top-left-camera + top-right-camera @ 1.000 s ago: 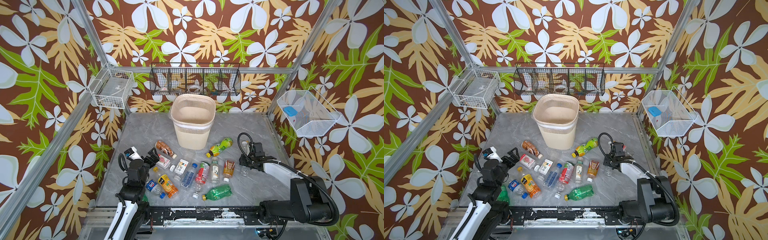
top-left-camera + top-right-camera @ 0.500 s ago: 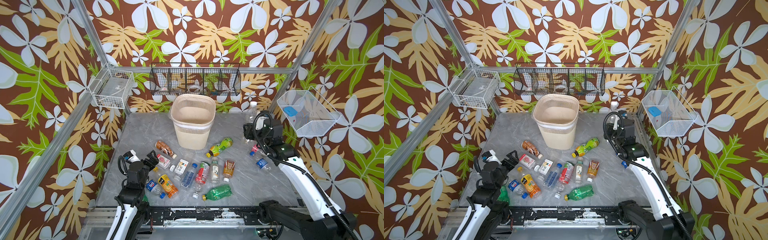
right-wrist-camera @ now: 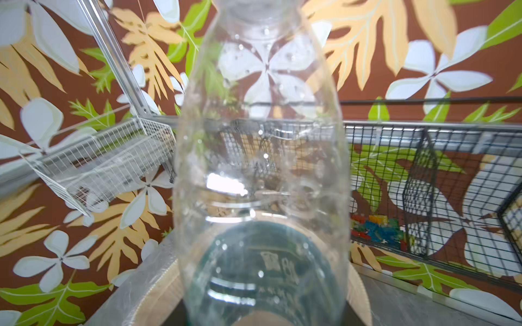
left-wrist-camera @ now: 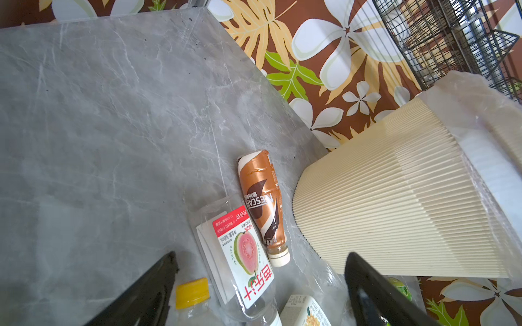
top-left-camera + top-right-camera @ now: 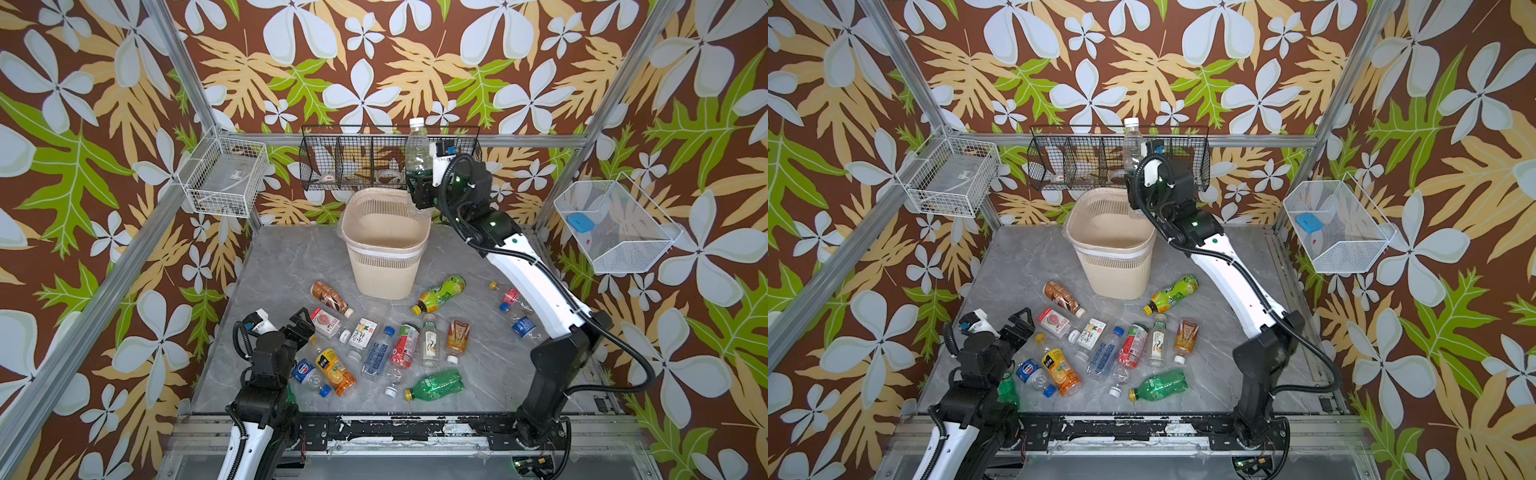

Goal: Throw the plastic bottles in the bin
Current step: Throw the plastic bottle into the trash bin.

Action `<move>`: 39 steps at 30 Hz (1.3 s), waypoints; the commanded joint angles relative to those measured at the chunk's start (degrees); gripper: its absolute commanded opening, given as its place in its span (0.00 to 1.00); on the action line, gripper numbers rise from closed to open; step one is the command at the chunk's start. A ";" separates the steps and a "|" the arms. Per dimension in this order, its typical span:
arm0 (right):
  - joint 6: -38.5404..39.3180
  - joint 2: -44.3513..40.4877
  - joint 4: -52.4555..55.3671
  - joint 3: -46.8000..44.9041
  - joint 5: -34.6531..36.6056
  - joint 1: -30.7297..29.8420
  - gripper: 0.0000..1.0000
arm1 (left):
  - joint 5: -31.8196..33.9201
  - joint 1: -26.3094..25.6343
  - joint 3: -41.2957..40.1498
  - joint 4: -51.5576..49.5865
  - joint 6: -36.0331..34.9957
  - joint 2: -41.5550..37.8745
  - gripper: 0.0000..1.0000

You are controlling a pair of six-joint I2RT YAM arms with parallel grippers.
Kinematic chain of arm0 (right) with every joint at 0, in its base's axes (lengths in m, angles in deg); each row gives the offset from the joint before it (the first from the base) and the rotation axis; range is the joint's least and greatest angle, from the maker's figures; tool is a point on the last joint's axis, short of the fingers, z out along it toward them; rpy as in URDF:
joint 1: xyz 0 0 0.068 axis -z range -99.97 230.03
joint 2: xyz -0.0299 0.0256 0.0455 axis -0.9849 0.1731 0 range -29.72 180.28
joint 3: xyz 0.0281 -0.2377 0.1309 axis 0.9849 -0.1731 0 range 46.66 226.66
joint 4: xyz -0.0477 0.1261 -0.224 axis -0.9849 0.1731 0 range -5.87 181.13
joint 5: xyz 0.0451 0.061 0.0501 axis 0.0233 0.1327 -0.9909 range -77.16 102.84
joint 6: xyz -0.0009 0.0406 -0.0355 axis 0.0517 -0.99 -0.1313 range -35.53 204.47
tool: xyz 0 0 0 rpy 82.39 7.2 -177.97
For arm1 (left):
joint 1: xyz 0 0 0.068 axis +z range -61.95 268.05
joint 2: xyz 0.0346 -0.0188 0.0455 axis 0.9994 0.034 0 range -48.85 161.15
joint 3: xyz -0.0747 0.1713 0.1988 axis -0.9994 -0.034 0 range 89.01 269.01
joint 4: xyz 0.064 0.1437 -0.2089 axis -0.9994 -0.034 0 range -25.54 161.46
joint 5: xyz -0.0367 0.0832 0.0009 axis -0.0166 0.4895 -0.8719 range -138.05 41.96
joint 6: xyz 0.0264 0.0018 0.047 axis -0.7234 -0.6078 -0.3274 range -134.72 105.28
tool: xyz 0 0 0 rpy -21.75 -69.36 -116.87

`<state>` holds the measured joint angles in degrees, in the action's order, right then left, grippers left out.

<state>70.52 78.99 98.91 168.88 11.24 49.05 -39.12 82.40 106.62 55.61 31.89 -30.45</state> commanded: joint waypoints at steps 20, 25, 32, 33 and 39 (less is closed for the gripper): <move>6.77 2.72 0.31 -5.10 -2.71 -0.82 0.77 | -1.34 0.03 0.59 -3.43 1.90 0.75 0.93; 5.32 -6.56 -3.49 -11.74 -0.70 -0.76 0.96 | -1.04 0.09 0.99 -4.20 2.73 1.28 0.92; 0.74 -30.96 -17.28 -43.89 4.25 -0.59 1.00 | -1.41 0.05 1.02 -4.96 4.43 4.37 0.89; -0.07 -33.70 -17.83 -48.02 5.25 -0.57 1.00 | -1.45 0.04 1.09 -4.97 4.68 5.10 0.88; -3.67 -42.75 -13.35 -60.91 7.76 0.54 1.00 | -4.33 0.09 3.80 -7.81 4.99 10.84 0.81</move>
<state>69.58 38.22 85.45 110.39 16.53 49.14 -41.54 82.40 108.89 49.60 36.26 -21.30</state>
